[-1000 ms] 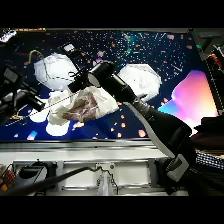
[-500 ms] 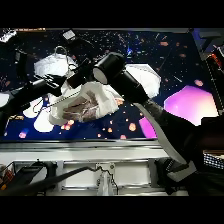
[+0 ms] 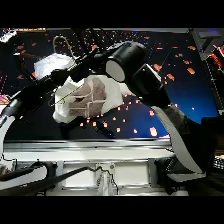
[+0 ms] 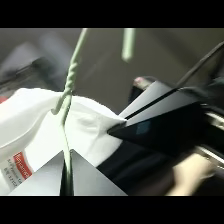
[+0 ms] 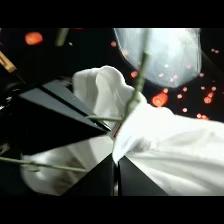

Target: Fold the clothes and pants, and hang the long-sleeved shirts on hangers.

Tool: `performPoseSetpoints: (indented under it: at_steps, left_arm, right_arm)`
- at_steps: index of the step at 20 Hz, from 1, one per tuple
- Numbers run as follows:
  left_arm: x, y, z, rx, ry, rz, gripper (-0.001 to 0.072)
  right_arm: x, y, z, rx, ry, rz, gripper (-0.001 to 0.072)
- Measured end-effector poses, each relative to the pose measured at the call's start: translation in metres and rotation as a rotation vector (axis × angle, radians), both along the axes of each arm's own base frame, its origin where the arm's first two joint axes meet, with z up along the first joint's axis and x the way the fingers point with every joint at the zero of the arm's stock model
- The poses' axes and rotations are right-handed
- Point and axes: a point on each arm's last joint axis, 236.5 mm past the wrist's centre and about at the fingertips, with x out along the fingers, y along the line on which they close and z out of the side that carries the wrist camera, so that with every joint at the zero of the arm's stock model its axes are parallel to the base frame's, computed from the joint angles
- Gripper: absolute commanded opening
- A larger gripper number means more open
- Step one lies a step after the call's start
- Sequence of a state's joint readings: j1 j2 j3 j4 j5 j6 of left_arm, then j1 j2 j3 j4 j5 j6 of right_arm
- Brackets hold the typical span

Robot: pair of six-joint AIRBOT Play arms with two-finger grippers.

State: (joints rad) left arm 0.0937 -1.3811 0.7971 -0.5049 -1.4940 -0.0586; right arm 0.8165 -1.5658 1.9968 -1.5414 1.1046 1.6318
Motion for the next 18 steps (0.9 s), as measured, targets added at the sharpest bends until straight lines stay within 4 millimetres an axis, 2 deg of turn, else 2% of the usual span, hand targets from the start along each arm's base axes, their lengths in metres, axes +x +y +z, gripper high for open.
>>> performPoseSetpoints:
  at_steps: [3, 6, 8, 12, 13, 14, 15, 16, 17, 18]
  left_arm:
    - [-0.006, 0.013, 0.004, -0.178, -0.020, -0.070, 0.0007]
    - [-0.013, 0.015, 0.005, -0.257, -0.029, -0.121, 0.0007]
    - [-0.019, 0.007, 0.008, -0.284, -0.033, -0.162, 0.0006]
    - [-0.042, -0.020, 0.023, -0.311, -0.058, -0.262, 0.0006]
    - [-0.049, -0.026, 0.029, -0.315, -0.069, -0.284, 0.0006]
    - [-0.057, -0.032, 0.035, -0.319, -0.084, -0.308, 0.0006]
    - [-0.065, -0.037, 0.043, -0.322, -0.101, -0.328, 0.0006]
    - [-0.072, -0.041, 0.049, -0.324, -0.117, -0.344, 0.0006]
    - [-0.078, -0.044, 0.055, -0.325, -0.133, -0.357, 0.0006]
    - [-0.084, -0.046, 0.061, -0.324, -0.149, -0.369, 0.0006]
  right_arm:
    - [-0.013, -0.011, 0.016, 0.006, 0.005, 0.006, 0.0023]
    - [-0.028, -0.024, 0.028, -0.005, 0.018, 0.013, 0.0023]
    - [-0.038, -0.034, 0.033, -0.019, 0.034, 0.016, 0.0023]
    - [-0.061, -0.045, 0.032, -0.047, 0.094, 0.044, 0.0023]
    - [-0.066, -0.045, 0.032, -0.051, 0.106, 0.057, 0.0050]
    - [-0.071, -0.045, 0.031, -0.054, 0.118, 0.077, 0.0171]
    - [-0.077, -0.044, 0.033, -0.052, 0.123, 0.099, 0.0246]
    - [-0.083, -0.043, 0.035, -0.047, 0.125, 0.126, 0.0288]
    - [-0.088, -0.043, 0.041, -0.040, 0.117, 0.149, 0.0362]
    - [-0.093, -0.044, 0.052, -0.029, 0.089, 0.174, 0.0391]
